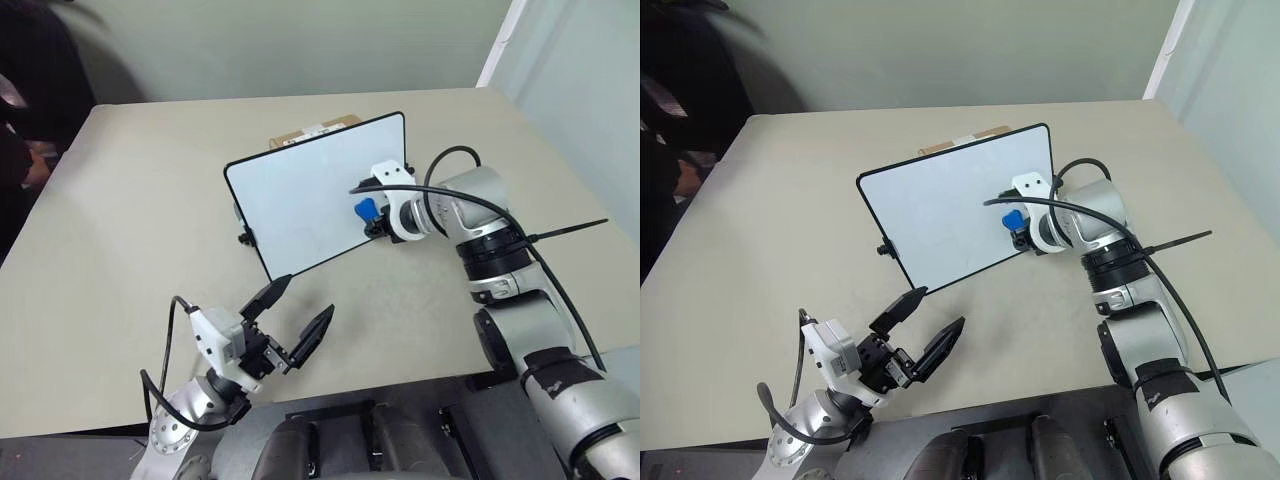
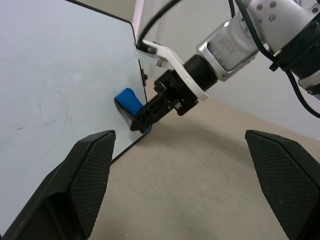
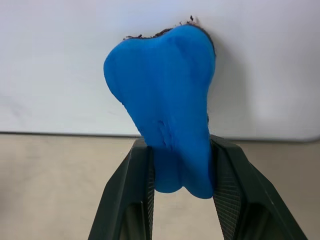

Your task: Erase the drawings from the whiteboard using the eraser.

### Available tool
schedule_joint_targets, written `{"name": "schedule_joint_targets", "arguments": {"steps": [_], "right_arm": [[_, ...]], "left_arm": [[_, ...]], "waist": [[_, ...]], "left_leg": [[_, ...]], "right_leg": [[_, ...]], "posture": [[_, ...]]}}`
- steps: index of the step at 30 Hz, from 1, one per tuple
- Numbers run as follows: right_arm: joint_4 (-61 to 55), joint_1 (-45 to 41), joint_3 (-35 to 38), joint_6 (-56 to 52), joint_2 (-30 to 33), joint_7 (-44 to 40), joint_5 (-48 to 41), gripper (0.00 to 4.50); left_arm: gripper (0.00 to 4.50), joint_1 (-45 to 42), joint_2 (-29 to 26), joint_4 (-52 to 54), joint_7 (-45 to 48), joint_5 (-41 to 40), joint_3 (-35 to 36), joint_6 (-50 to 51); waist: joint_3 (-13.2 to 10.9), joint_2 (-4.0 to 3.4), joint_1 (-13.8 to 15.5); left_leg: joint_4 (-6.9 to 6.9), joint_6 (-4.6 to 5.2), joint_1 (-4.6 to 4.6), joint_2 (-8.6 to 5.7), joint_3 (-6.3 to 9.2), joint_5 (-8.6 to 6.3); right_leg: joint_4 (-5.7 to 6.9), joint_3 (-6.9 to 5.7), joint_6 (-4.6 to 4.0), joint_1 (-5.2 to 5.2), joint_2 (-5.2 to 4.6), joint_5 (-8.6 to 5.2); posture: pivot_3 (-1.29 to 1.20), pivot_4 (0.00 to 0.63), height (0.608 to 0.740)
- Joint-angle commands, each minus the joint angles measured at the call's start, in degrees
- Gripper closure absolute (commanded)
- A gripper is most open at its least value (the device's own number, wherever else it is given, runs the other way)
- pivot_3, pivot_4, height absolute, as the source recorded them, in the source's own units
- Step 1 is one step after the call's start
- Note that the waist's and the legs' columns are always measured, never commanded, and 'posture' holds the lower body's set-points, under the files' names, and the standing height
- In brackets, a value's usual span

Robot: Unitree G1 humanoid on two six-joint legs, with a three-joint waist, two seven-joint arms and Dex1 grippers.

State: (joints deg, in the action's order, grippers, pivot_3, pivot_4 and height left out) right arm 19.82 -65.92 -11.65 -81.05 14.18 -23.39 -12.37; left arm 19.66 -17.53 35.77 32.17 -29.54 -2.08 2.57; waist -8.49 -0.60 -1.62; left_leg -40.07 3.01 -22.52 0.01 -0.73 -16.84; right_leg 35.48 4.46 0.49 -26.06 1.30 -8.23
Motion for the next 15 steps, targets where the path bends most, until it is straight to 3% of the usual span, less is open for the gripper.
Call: {"name": "schedule_joint_targets", "arguments": {"steps": [1, 7, 15], "right_arm": [[-2.4, -2.1, -0.5, 0.5, -1.3, -1.0, -0.9, 2.93], [-1.8, -2.7, -1.6, 1.4, -2.3, -1.8, -0.8, 2.93], [-3.9, 1.1, 1.3, -0.1, 3.9, -1.7, -0.6, 2.93]], "left_arm": [[0.0, -0.3, 0.1, 0.6, 0.2, 0.0, 0.5, -1.3], [0.0, -0.3, 0.5, 0.4, 0.1, 0.2, 0.2, -1.6], [0.0, -0.7, 0.4, 0.0, 0.5, 0.0, 0.4, -1.4]], "waist": [[0.0, 0.0, 0.0], [0.0, 0.0, 0.0], [0.0, 0.0, 0.4]], "left_leg": [[0.0, 0.0, 0.02, 0.01, 0.0, 0.0], [-0.01, 0.0, 0.02, 0.0, 0.0, 0.01], [-0.03, -0.03, 0.02, 0.0, 0.0, 0.03]], "right_leg": [[0.0, -0.01, -0.01, -0.01, 0.0, -0.01], [0.0, -0.02, -0.02, -0.07, 0.0, 0.0], [-0.02, -0.02, -0.02, -0.03, 0.0, -0.01]], "posture": [[0.0, 0.15, 0.74], [0.0, 0.15, 0.74], [0.0, 0.15, 0.74]]}}
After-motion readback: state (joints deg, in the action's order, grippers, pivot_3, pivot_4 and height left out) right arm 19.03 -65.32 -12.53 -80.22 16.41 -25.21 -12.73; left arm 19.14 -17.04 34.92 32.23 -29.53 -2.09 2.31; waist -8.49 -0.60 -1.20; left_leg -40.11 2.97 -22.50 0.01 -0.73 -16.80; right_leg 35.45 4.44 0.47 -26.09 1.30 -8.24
